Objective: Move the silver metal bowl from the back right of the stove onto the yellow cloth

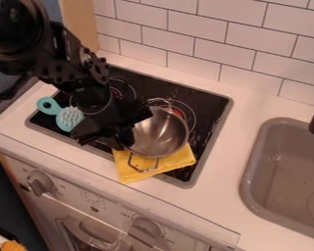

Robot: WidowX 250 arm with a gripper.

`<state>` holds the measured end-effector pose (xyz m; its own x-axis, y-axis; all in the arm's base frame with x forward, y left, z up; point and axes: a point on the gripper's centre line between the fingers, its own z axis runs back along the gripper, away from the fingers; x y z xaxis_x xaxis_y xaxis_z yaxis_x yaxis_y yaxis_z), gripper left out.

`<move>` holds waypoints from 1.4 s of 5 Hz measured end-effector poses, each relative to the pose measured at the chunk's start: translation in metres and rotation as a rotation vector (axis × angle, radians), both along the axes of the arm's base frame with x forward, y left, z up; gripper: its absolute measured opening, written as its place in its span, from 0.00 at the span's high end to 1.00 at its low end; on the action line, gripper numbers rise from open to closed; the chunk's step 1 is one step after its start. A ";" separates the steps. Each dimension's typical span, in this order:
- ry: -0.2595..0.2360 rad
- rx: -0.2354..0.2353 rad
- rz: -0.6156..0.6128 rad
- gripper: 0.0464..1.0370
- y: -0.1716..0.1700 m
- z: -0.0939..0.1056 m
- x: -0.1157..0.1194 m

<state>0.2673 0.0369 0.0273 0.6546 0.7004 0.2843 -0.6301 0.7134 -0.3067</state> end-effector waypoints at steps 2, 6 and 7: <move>-0.001 0.001 -0.013 0.18 0.000 0.003 0.004; -0.047 0.057 -0.120 0.04 -0.011 0.067 0.004; -0.050 0.063 -0.126 0.04 -0.011 0.068 0.004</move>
